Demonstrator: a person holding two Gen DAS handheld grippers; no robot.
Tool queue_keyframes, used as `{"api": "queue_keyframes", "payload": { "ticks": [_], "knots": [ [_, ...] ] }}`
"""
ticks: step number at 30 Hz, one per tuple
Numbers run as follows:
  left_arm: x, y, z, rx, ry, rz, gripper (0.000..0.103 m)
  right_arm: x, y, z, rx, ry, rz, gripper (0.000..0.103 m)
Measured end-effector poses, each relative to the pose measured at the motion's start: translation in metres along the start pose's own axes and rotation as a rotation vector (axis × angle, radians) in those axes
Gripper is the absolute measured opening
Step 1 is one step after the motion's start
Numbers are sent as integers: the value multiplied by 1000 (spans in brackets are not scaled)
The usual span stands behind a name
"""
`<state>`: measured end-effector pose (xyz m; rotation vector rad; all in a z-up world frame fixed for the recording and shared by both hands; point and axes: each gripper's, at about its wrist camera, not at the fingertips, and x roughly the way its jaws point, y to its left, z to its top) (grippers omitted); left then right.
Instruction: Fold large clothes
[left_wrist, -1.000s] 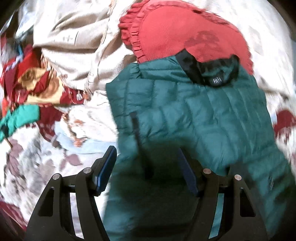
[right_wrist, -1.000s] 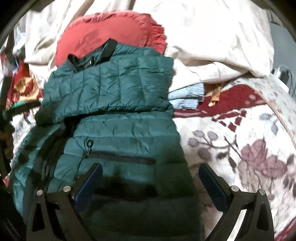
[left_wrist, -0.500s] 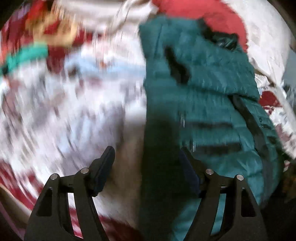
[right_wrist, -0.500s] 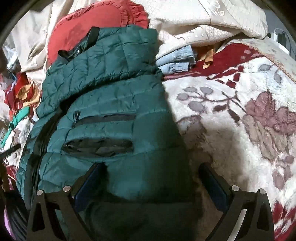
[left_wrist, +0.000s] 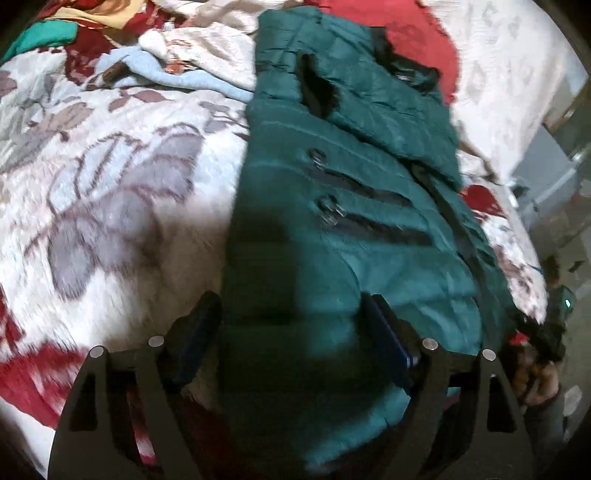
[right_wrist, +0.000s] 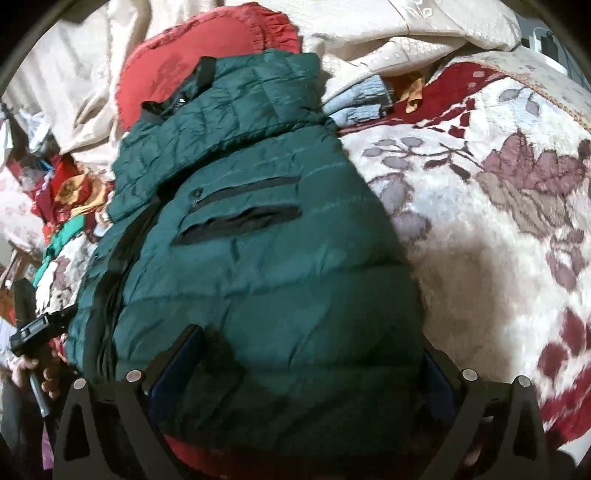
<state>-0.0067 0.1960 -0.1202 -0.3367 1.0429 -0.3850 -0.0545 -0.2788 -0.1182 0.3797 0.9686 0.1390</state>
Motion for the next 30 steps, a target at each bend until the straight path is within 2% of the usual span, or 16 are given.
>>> {"api": "queue_keyframes", "payload": {
  "ticks": [4,7,8,9,11,13,14,15,19,20,21,23,24,28,30],
  "knots": [
    [-12,4,-5,-23,-28,-136,81,-10,2,1,8,-38,207,103],
    [-21,7,-1,-35,-60,-169,81,-14,-1,2,36,-90,286,103],
    [-19,8,1,-49,-57,-158,81,-14,-4,3,54,-100,295,103],
    [-12,8,3,-67,-36,-132,81,-10,-8,4,82,-90,267,103],
    [-1,7,4,-80,21,-115,81,3,-16,2,138,-26,198,103],
    [-3,-4,0,-30,30,-128,81,1,-13,2,132,-46,222,103],
    [-4,-8,-5,-21,39,-147,81,-2,-8,2,108,-48,266,103],
    [-5,-12,-10,-3,40,-146,81,-4,-5,0,94,-49,284,103],
    [-7,-22,-9,72,-9,-54,80,-5,-2,1,76,-74,270,103],
    [-7,-21,-6,67,-31,-38,73,0,-4,2,96,-67,264,101],
    [-7,-19,-2,57,-52,-29,67,4,-6,5,110,-65,273,99],
    [-8,-14,4,33,-84,-20,45,12,-9,14,112,-74,299,91],
    [-8,-14,5,30,-95,-17,42,14,-12,19,104,-77,298,87],
    [-2,-16,1,52,-76,20,41,21,-21,23,103,-54,248,55],
    [2,-6,-3,11,-45,6,50,19,-24,20,115,-59,247,50]
  ]
}}
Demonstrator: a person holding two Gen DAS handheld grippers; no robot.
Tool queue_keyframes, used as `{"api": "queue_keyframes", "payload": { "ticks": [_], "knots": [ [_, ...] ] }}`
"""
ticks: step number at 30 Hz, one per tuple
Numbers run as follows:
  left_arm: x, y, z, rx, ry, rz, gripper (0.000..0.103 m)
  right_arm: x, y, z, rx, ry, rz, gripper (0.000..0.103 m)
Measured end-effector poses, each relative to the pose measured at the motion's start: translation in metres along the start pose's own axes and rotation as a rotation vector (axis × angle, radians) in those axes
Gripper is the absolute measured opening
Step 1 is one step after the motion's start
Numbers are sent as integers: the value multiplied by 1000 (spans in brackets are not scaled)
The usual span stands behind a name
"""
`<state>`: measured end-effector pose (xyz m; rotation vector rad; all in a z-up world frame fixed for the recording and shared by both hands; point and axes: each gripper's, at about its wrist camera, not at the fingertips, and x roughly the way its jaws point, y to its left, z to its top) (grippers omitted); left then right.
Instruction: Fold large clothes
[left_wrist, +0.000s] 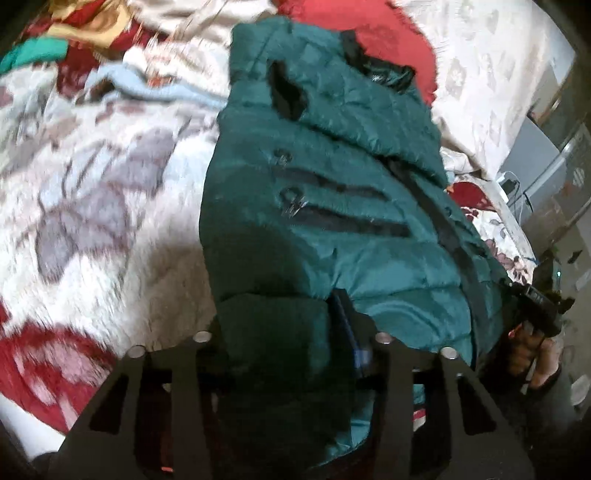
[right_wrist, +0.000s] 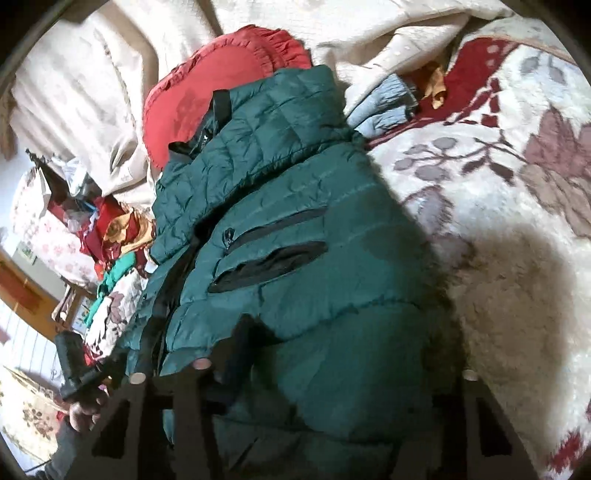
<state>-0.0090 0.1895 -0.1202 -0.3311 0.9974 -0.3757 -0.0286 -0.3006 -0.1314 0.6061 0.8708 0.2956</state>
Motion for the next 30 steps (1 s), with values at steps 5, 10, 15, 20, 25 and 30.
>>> {"api": "queue_keyframes", "payload": {
  "ticks": [5,10,15,20,25,30],
  "knots": [
    [0,5,-2,-71,3,-68,63,1,5,-6,-26,-9,-45,50],
    [-3,-9,-7,-9,-30,-28,70,-2,11,-13,-63,-26,-91,50],
    [-6,-16,-6,41,-64,52,44,1,23,-16,-135,-29,-162,47],
    [-26,-18,-9,45,-116,94,14,-18,40,-18,-203,-36,-111,22],
    [-42,-22,-25,57,-86,127,14,-39,53,-35,-247,-39,-149,21],
    [-58,-20,-46,53,-75,123,14,-53,55,-48,-220,-14,-141,21]
  ]
}}
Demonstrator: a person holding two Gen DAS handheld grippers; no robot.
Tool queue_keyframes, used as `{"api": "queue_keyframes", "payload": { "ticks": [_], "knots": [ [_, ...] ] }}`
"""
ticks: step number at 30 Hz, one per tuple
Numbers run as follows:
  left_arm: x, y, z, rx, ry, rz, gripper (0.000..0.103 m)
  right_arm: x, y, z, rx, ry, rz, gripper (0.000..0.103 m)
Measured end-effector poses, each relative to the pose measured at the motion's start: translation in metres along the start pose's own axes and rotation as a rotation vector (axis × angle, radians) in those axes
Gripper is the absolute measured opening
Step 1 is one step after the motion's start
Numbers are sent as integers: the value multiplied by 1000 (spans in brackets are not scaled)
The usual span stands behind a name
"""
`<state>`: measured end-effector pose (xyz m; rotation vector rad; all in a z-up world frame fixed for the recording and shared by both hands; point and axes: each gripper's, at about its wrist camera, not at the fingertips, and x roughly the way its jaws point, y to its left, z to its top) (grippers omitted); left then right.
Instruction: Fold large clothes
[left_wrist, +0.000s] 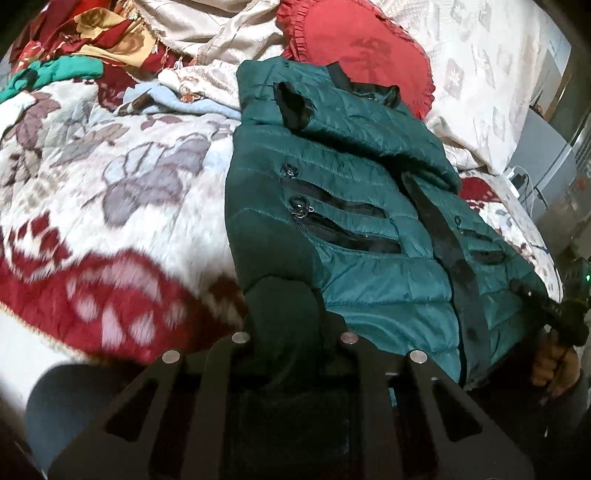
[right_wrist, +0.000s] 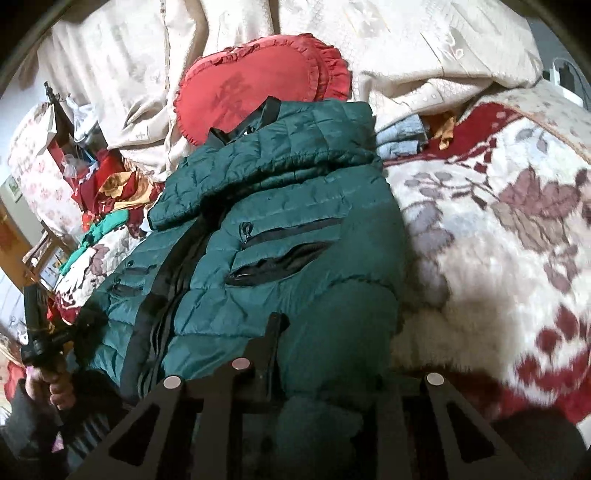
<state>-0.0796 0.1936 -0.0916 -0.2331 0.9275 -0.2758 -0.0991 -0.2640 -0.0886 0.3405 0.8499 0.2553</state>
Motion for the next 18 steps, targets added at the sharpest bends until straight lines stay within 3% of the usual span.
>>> {"api": "queue_keyframes", "payload": {
  "ticks": [8,12,16,18],
  "knots": [
    [-5,13,-10,-70,-1,-18,16,-15,15,-20,-33,34,5,21],
    [5,21,-10,-111,33,-20,24,-9,9,-21,7,54,-2,21],
    [11,30,-12,-171,63,-45,36,7,-2,-20,78,118,14,46],
    [14,28,-12,-163,78,-50,43,8,0,-21,74,123,18,47]
  ]
}}
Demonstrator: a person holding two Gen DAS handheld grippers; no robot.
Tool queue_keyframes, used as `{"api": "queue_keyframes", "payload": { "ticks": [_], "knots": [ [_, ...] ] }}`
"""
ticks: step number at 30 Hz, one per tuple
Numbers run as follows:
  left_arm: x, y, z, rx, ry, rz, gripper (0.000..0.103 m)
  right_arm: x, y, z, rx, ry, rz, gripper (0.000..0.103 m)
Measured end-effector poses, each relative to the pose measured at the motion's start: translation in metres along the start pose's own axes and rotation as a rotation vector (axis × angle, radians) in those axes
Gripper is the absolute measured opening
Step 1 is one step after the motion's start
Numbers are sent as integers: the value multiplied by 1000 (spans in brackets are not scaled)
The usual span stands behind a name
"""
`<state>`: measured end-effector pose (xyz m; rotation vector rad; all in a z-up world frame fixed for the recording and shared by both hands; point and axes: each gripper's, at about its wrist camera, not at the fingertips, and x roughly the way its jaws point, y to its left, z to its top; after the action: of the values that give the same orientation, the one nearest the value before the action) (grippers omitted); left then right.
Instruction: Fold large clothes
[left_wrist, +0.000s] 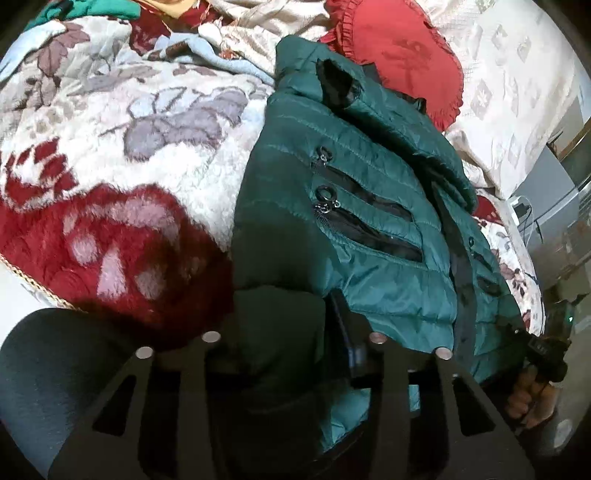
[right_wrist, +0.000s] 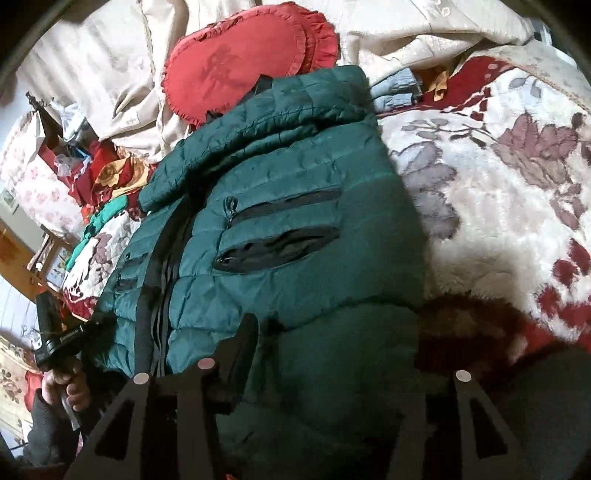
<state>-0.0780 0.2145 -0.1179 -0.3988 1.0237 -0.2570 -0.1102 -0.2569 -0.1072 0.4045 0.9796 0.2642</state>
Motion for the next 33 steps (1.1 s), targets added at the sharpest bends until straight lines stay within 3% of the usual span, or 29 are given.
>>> {"api": "queue_keyframes", "payload": {
  "ticks": [2,4,6,7,8,9,10,11,18,29,33],
  "knots": [
    [5,-6,-2,41,22,-3,60,3,0,-1,-5,17,-4,47],
    [11,-17,-7,98,54,-2,66,11,-2,-4,6,71,1,47],
    [12,-20,-9,116,53,6,66,13,-2,-5,6,81,3,47],
    [11,-20,-9,115,47,2,63,11,-3,-4,7,66,9,47],
    [8,-19,-8,112,31,-8,46,6,-2,-3,4,33,37,47],
    [3,-16,-8,102,12,-10,38,2,-1,-3,-6,14,61,46],
    [-1,-13,-8,82,-10,-12,24,-2,2,-3,-14,0,71,42],
    [-3,-10,-7,73,-18,-18,18,-6,5,-3,-34,-22,75,38],
    [-9,-16,-7,104,-71,-14,16,-11,8,-4,-45,-57,70,35],
    [-3,-12,-8,77,-54,-5,17,-9,12,-7,-72,-86,-31,35],
    [-2,-17,-9,92,-59,22,17,-6,11,-6,-67,-73,-28,35]
  ]
}}
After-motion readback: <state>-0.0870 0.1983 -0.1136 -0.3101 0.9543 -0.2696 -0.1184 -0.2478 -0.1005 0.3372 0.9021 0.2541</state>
